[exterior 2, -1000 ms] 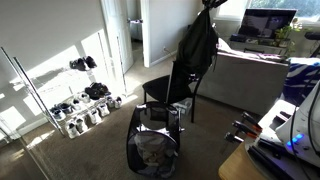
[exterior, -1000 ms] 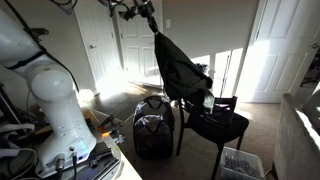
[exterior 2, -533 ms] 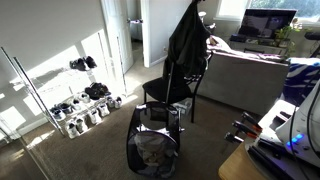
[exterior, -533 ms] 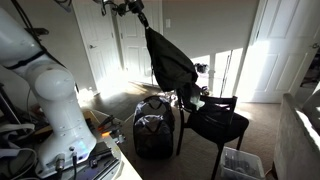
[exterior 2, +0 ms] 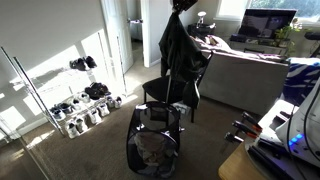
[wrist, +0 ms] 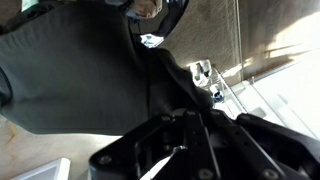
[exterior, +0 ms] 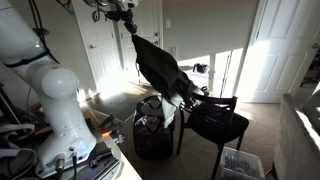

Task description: Put the black jersey in the laundry basket

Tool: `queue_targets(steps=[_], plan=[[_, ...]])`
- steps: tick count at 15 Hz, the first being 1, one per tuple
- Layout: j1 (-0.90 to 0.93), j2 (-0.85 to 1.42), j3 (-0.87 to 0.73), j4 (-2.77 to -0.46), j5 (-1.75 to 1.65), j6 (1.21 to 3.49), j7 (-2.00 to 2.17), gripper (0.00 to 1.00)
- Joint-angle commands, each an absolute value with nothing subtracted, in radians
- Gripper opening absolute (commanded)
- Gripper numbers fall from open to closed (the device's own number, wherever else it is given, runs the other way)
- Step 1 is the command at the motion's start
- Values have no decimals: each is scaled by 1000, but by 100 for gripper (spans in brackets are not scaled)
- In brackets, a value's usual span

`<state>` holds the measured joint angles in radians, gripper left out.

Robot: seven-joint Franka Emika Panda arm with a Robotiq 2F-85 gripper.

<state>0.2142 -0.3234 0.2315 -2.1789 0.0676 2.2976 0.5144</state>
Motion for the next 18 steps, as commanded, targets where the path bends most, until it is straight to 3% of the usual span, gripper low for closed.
queue_targets(steps=[1,18], plan=[[243,-269,192,-2154,207,2265,283,4],[192,-196,152,-2176,258,2238,215,5]])
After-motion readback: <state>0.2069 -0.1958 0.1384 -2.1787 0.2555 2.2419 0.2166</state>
